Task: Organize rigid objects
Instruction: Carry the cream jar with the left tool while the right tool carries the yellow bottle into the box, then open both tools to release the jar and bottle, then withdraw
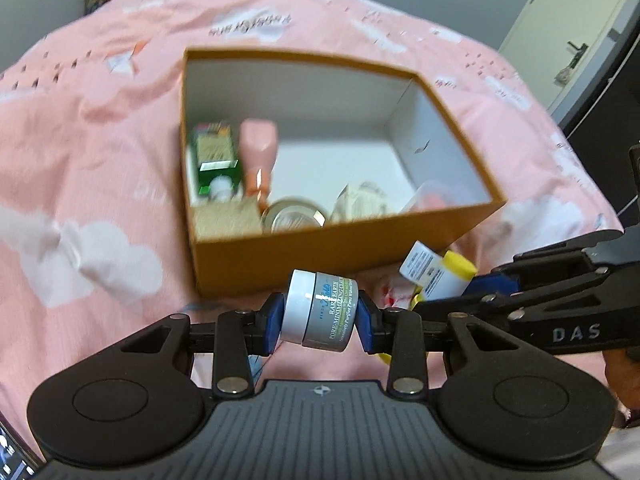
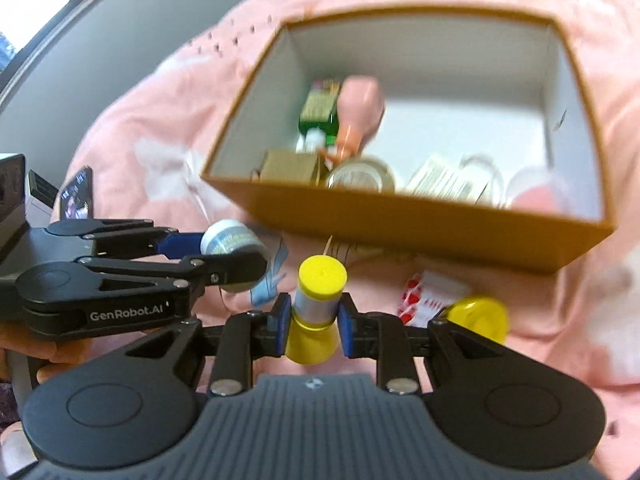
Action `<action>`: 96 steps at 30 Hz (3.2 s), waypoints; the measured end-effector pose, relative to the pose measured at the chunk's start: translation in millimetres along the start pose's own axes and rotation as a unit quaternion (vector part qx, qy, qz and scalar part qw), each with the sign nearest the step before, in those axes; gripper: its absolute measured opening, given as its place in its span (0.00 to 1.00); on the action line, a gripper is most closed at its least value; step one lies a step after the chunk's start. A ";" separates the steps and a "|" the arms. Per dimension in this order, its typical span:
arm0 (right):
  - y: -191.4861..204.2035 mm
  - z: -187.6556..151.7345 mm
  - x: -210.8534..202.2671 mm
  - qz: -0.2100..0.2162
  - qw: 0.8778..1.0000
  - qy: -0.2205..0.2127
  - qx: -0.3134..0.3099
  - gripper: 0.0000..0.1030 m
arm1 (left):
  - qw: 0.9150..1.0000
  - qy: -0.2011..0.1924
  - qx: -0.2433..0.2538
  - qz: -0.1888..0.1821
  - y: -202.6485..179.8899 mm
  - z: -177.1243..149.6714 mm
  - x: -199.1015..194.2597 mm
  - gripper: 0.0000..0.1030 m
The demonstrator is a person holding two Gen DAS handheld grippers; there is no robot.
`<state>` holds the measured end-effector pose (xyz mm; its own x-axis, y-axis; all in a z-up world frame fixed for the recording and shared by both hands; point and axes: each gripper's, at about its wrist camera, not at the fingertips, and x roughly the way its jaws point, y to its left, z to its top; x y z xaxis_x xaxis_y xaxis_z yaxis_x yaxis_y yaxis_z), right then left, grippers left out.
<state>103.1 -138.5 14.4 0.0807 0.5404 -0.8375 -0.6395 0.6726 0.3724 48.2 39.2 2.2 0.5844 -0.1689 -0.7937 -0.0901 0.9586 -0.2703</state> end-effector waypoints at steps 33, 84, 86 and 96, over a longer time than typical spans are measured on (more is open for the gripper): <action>-85.3 118.6 44.4 -0.053 0.993 -0.055 0.087 0.23 | 0.998 0.019 -0.031 -0.045 30.6 112.2 118.2 0.41; -58.9 128.3 89.2 -0.093 0.995 -0.023 0.029 0.32 | 0.997 0.000 0.020 0.070 8.9 80.4 87.1 0.67; -57.2 125.8 82.4 -0.098 0.994 -0.029 0.027 0.35 | 0.997 -0.015 0.019 0.067 8.1 78.9 82.2 0.67; -43.3 93.9 18.3 -0.110 0.987 -0.114 0.040 0.55 | 0.994 -0.097 0.032 0.049 -11.9 66.2 42.2 0.62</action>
<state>204.1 -110.3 20.6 0.3860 0.4704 -0.7935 -0.5254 0.8192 0.2301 127.3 35.9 8.0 0.7210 -0.0330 -0.6921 -0.1061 0.9818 -0.1573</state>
